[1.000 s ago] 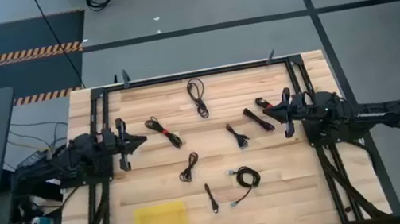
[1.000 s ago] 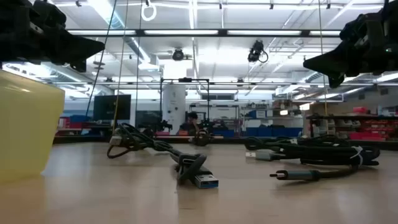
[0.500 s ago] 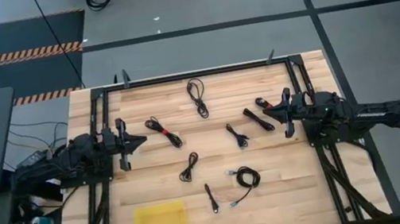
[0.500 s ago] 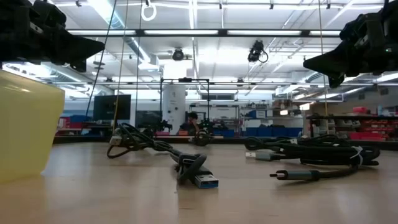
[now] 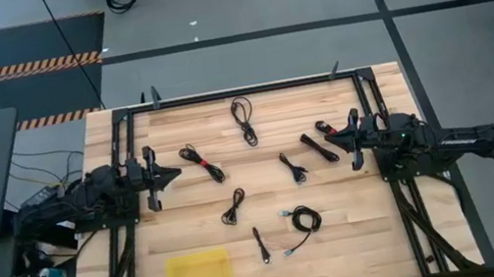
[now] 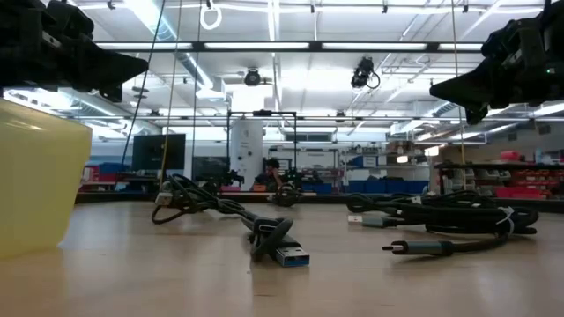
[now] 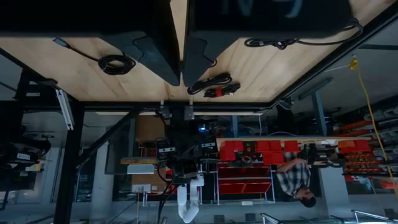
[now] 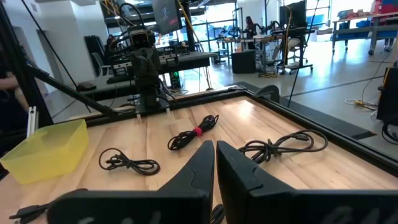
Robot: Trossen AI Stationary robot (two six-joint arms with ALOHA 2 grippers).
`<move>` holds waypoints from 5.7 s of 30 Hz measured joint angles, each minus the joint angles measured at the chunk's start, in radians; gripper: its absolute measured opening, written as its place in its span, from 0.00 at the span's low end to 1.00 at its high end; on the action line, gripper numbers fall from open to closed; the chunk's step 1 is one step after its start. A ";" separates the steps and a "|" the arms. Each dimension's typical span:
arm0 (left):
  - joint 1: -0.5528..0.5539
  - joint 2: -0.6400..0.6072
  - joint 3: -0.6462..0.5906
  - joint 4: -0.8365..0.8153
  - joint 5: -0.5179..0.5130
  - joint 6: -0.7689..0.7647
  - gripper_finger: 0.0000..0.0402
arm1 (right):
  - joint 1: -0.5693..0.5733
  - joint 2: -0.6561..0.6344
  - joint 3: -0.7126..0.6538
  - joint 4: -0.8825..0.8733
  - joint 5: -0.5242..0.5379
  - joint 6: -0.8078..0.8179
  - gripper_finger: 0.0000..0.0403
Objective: Pick and place USB-C Cables
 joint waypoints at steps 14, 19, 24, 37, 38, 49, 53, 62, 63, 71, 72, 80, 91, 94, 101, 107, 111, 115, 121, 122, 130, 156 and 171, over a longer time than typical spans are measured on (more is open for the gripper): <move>0.000 0.000 0.000 0.000 0.000 0.000 0.06 | 0.000 0.000 0.000 0.000 0.000 0.000 0.06; 0.000 0.000 0.000 0.000 0.000 0.000 0.06 | 0.000 0.000 0.000 0.000 0.000 0.000 0.06; 0.000 0.000 0.000 0.005 0.000 -0.042 0.06 | 0.000 0.000 0.000 0.000 0.000 0.000 0.06; 0.001 0.000 0.000 0.073 -0.077 -0.593 0.06 | 0.000 0.000 0.000 0.000 0.000 0.000 0.06; 0.001 0.000 0.000 0.081 -0.078 -0.619 0.06 | 0.000 0.000 0.000 0.000 0.000 0.000 0.06; 0.001 0.000 0.000 0.364 -0.079 -0.655 0.06 | -0.001 0.000 0.000 0.297 0.106 0.295 0.06; 0.001 0.000 0.000 0.387 -0.079 -0.655 0.06 | -0.001 0.000 0.000 0.535 0.103 0.286 0.06; 0.001 0.000 0.001 0.461 -0.106 -0.638 0.06 | 0.000 0.020 0.076 0.620 0.046 0.346 0.06; 0.001 0.000 0.006 0.460 -0.115 -0.625 0.06 | 0.000 0.034 0.106 0.595 0.045 0.324 0.06; 0.001 0.116 0.139 0.340 -0.278 -0.480 0.06 | 0.000 0.337 0.527 0.140 0.047 0.209 0.06; 0.001 0.142 0.162 0.316 -0.278 -0.471 0.06 | 0.000 0.392 0.592 0.048 0.051 0.209 0.06; 0.001 0.358 0.351 0.079 -0.287 -0.378 0.06 | -0.007 0.805 1.024 -0.694 0.232 0.226 0.10; 0.000 0.630 0.573 -0.266 -0.315 -0.338 0.06 | -0.020 1.030 1.192 -0.846 0.232 0.204 0.24; 0.001 0.702 0.604 -0.317 -0.316 -0.337 0.06 | -0.020 1.034 1.192 -0.828 0.230 0.192 0.26; 0.001 0.838 0.614 -0.358 -0.316 -0.329 0.15 | -0.020 1.016 1.192 -0.806 0.215 0.235 0.26; -0.013 0.919 0.614 -0.354 -0.314 -0.329 0.37 | -0.020 0.995 1.192 -0.766 0.187 0.255 0.27; -0.018 0.958 0.614 -0.353 -0.312 -0.335 0.49 | -0.020 0.988 1.192 -0.760 0.163 0.269 0.27; -0.018 0.989 0.614 -0.342 -0.291 -0.340 0.55 | -0.020 0.987 1.192 -0.760 0.156 0.269 0.26; -0.018 1.014 0.614 -0.332 -0.228 -0.365 0.53 | -0.020 0.987 1.192 -0.793 0.156 0.264 0.26; -0.018 1.017 0.614 -0.332 -0.227 -0.359 0.52 | -0.020 0.987 1.192 -0.801 0.156 0.263 0.26; -0.049 1.116 0.614 -0.347 -0.224 -0.083 0.51 | -0.020 0.987 1.192 -0.806 0.145 0.264 0.26; -0.099 1.439 0.613 -0.207 -0.289 0.536 0.57 | -0.018 0.988 1.191 -0.700 0.019 0.273 0.26; -0.045 1.491 0.615 -0.191 -0.277 0.549 0.57 | -0.018 0.988 1.191 -0.675 0.001 0.273 0.26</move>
